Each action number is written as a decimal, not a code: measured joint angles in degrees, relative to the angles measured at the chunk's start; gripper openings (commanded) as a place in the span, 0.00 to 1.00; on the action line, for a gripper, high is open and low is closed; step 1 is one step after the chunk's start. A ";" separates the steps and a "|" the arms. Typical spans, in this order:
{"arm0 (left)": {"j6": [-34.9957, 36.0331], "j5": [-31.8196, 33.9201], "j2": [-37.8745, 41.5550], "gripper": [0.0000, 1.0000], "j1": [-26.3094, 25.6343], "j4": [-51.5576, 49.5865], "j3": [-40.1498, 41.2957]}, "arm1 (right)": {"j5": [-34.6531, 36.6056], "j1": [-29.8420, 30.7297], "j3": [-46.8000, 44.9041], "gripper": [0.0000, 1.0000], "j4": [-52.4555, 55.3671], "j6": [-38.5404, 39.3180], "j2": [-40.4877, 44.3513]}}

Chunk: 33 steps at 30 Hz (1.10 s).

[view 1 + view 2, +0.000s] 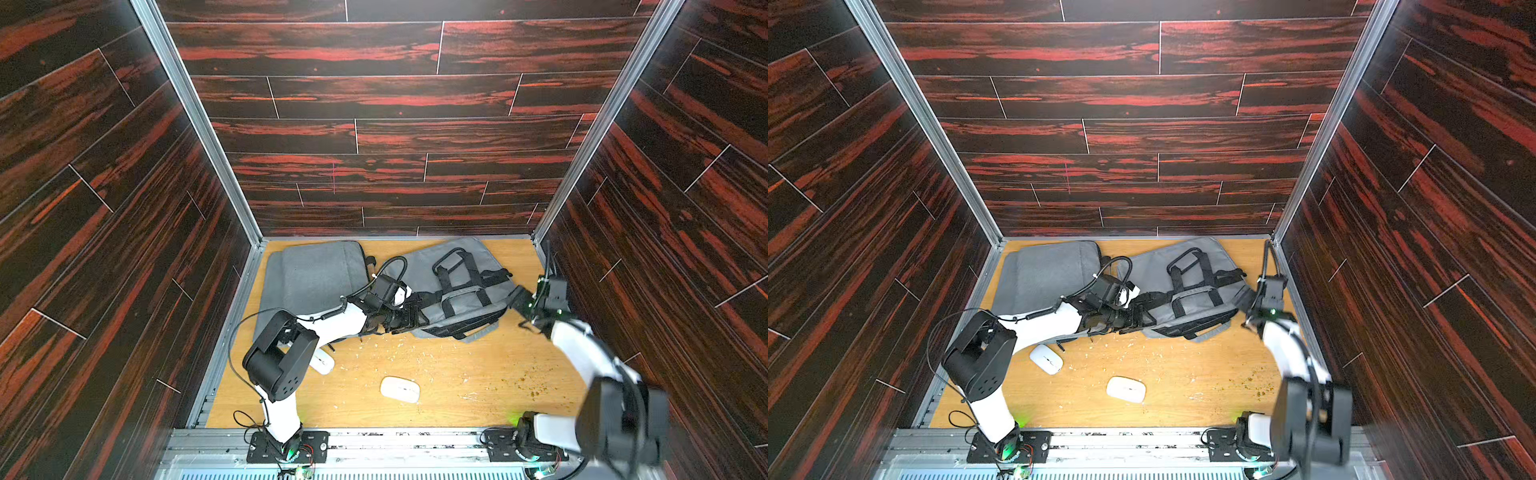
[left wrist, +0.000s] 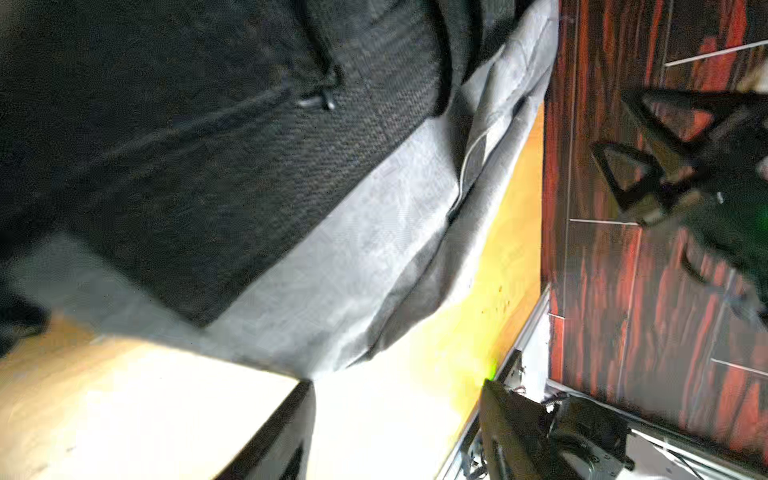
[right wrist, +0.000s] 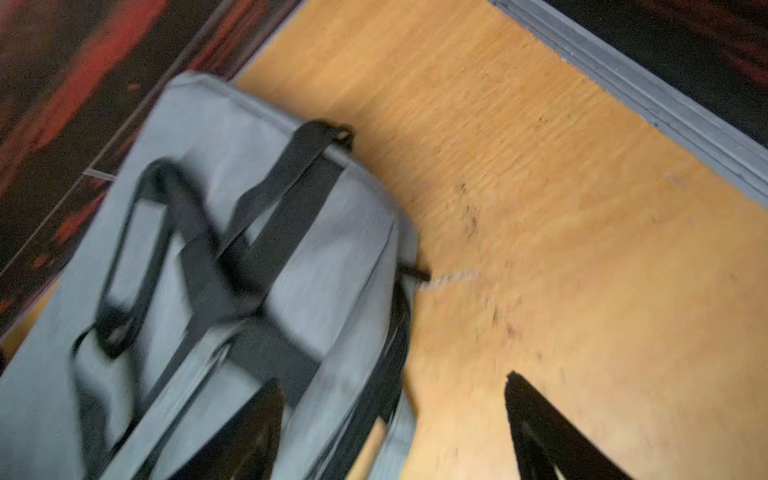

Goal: Put the mouse into the laptop bag
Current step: Adjust the zippered laptop bag at the center of the board.

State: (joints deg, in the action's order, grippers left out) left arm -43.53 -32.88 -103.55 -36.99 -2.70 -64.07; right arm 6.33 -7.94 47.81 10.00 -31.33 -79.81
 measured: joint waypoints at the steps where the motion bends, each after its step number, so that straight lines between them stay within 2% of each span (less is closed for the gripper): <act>1: 0.09 0.33 0.00 0.69 0.00 -0.11 0.13 | -0.83 -0.85 1.31 0.81 -0.09 0.37 -2.19; 4: 0.22 1.05 -0.04 0.70 0.00 -0.76 0.33 | -2.10 -2.40 4.66 0.80 -0.42 1.01 -7.23; 8: 0.22 1.46 -0.81 0.70 0.02 -0.66 0.33 | -5.03 -2.67 7.43 0.76 -1.44 1.60 -12.35; 16: 0.33 1.75 -1.92 0.70 0.04 -1.25 0.02 | -9.25 -2.67 8.11 0.70 -3.21 1.64 -20.65; 18: 0.46 1.90 -2.10 0.70 0.09 -1.51 -0.28 | -10.01 -2.67 8.63 0.59 -3.61 1.79 -22.14; 19: 0.46 1.97 -2.19 0.69 0.13 -1.62 -0.33 | -10.32 -2.67 8.98 0.49 -3.67 2.19 -22.53; 21: 0.48 2.16 -2.40 0.68 0.24 -1.86 -0.37 | -10.99 -2.60 9.53 0.18 -4.11 2.40 -22.84; 24: 0.63 2.54 -3.67 0.67 0.37 -2.21 -1.44 | -11.39 -2.43 9.60 0.00 -5.16 2.49 -22.82; 29: 1.11 3.26 -6.84 0.67 0.61 -2.36 -3.63 | -10.97 -2.34 6.67 0.00 -6.56 2.43 -20.87; 33: 2.03 3.63 -8.70 0.67 1.42 -3.23 -5.33 | -9.64 -2.38 0.02 0.00 -6.58 1.79 -14.32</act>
State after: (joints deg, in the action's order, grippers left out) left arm -41.50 -29.26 -112.25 -35.57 -5.93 -69.41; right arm -3.31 -10.33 47.83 3.42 -29.54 -94.13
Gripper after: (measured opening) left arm 0.669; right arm 0.049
